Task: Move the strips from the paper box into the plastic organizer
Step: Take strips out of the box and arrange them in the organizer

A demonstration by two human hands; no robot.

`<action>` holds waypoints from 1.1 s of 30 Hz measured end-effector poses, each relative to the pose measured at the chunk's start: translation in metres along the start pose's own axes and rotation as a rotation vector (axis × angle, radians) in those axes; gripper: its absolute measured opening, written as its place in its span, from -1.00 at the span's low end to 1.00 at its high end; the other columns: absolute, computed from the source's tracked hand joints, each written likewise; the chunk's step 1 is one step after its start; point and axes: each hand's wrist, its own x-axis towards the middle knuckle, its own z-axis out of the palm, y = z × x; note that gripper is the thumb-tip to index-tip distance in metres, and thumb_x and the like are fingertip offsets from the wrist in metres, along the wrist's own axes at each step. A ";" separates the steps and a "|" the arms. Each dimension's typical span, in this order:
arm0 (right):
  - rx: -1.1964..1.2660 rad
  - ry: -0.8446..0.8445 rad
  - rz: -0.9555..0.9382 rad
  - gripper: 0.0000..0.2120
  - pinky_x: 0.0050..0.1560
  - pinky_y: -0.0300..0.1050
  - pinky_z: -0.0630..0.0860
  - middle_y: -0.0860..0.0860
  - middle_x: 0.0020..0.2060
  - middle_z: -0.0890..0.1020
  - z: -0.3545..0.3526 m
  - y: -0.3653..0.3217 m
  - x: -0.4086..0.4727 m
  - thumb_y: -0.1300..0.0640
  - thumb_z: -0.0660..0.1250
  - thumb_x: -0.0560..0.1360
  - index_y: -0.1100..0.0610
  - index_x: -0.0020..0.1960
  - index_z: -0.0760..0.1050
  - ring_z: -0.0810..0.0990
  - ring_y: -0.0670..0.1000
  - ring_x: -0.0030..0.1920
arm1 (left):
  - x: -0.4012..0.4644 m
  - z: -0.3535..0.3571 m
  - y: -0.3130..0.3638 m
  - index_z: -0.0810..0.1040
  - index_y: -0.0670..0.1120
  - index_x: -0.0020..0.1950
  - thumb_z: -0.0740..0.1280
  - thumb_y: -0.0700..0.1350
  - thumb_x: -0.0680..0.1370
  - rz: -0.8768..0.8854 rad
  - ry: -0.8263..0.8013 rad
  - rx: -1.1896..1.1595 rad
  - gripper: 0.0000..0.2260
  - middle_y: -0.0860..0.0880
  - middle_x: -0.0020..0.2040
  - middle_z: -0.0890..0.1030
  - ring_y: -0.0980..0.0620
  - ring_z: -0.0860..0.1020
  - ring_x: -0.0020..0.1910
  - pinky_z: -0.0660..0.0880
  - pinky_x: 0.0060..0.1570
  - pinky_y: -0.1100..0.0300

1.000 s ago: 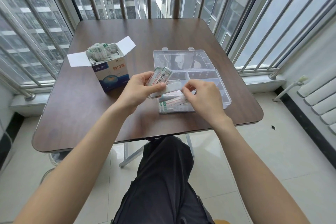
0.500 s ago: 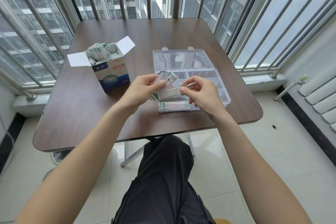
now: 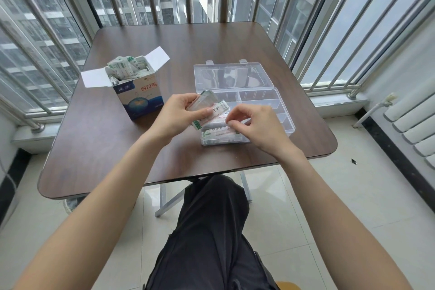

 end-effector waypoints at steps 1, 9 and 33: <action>-0.023 0.043 0.009 -0.95 -0.03 -0.02 0.57 -0.06 -0.28 0.65 0.001 0.000 0.001 0.23 0.38 0.44 0.11 -0.15 0.60 0.63 -0.07 -0.21 | 0.000 0.001 0.001 0.61 -0.05 -0.07 0.43 -0.19 0.47 -0.004 -0.014 0.006 -0.92 0.06 -0.26 0.63 0.26 0.52 -0.36 0.41 -0.33 0.42; 0.178 0.113 0.228 -0.87 -0.05 -0.03 0.55 -0.03 -0.30 0.67 -0.003 -0.001 0.006 0.11 0.42 0.42 0.03 -0.10 0.47 0.64 -0.02 -0.18 | 0.001 0.013 0.009 0.59 -0.10 0.01 0.33 -0.11 0.55 -0.047 -0.162 0.122 -0.90 0.04 -0.22 0.61 0.18 0.52 -0.29 0.43 -0.29 0.41; 0.456 0.156 0.181 -0.89 -0.22 -0.11 0.62 0.12 -0.23 0.64 0.000 0.002 0.001 0.32 0.40 0.45 0.20 -0.05 0.52 0.66 0.04 -0.33 | 0.000 0.021 0.004 0.64 -0.01 -0.07 0.39 -0.13 0.51 0.093 0.002 0.038 -0.95 0.04 -0.16 0.66 0.19 0.56 -0.19 0.47 -0.13 0.34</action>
